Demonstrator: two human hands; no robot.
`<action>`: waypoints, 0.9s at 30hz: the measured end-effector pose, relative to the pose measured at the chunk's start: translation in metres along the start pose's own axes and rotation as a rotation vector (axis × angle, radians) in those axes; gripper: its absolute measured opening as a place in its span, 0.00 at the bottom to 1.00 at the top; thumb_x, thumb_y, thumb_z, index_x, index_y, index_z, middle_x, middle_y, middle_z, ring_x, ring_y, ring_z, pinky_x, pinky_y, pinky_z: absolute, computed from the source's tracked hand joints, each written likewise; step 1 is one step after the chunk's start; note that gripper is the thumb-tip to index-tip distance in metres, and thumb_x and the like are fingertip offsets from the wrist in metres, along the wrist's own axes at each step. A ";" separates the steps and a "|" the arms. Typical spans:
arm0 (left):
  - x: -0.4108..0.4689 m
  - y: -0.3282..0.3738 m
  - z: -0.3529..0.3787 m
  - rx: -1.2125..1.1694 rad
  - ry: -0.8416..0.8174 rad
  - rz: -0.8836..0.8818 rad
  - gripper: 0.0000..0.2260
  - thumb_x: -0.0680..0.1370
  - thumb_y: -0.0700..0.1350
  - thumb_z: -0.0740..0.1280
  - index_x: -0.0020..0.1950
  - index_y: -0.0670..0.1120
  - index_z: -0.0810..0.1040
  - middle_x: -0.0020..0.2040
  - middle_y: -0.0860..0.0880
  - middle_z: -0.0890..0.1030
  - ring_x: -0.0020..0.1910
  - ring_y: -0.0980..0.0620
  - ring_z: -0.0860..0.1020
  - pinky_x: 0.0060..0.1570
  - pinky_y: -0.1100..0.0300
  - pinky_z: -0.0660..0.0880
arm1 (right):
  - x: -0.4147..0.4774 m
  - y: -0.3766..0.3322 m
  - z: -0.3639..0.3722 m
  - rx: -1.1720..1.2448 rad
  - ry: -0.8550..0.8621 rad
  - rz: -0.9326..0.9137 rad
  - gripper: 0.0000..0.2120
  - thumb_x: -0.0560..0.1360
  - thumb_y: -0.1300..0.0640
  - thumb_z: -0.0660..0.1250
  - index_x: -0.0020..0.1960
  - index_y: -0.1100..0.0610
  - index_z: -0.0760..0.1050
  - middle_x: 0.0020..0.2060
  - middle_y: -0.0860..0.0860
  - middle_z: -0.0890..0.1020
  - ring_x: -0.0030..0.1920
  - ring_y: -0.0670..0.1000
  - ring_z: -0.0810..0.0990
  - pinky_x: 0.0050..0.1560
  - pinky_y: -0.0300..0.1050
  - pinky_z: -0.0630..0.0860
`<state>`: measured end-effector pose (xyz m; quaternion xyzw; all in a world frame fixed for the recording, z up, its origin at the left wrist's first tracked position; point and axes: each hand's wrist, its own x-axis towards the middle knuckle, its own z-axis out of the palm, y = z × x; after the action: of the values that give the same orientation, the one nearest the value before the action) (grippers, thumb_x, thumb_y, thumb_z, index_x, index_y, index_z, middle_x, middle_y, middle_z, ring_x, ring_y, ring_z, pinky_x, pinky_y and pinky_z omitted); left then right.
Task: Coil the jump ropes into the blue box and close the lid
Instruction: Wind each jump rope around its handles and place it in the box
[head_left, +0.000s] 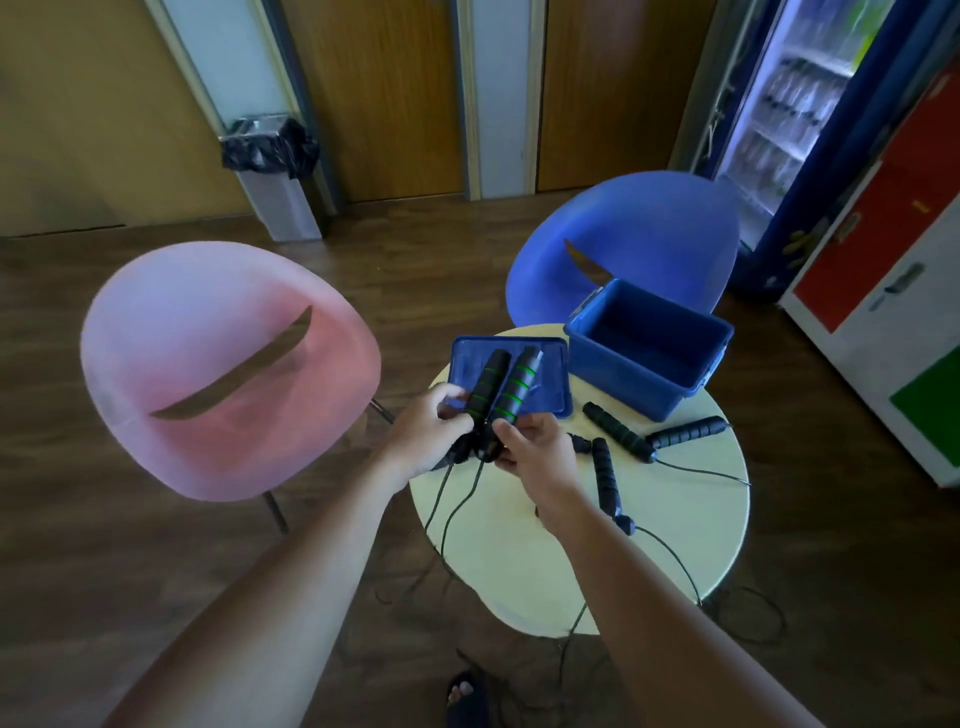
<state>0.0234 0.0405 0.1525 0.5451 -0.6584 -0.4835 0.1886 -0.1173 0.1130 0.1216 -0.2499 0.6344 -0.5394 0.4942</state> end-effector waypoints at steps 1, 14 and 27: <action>-0.004 0.007 -0.002 -0.020 0.020 0.010 0.14 0.72 0.49 0.68 0.57 0.56 0.78 0.44 0.46 0.82 0.40 0.49 0.80 0.46 0.47 0.78 | -0.003 -0.007 -0.001 0.004 -0.005 -0.017 0.08 0.77 0.56 0.71 0.49 0.57 0.73 0.46 0.56 0.84 0.51 0.58 0.85 0.51 0.50 0.84; -0.038 0.073 -0.040 -0.126 0.097 0.192 0.04 0.77 0.41 0.71 0.50 0.44 0.79 0.40 0.48 0.84 0.37 0.52 0.79 0.39 0.61 0.77 | -0.039 -0.091 0.002 0.100 -0.174 -0.118 0.09 0.82 0.56 0.63 0.57 0.59 0.79 0.45 0.54 0.82 0.41 0.51 0.81 0.38 0.43 0.79; -0.049 0.118 -0.116 0.541 0.103 0.773 0.19 0.80 0.45 0.68 0.72 0.53 0.73 0.62 0.58 0.78 0.61 0.57 0.77 0.56 0.70 0.71 | -0.052 -0.142 0.028 0.296 -0.230 -0.219 0.11 0.80 0.60 0.66 0.62 0.61 0.76 0.51 0.58 0.84 0.47 0.54 0.85 0.49 0.55 0.83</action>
<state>0.0670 0.0275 0.3193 0.3129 -0.9052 -0.1615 0.2381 -0.1030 0.1039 0.2745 -0.3018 0.4567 -0.6451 0.5331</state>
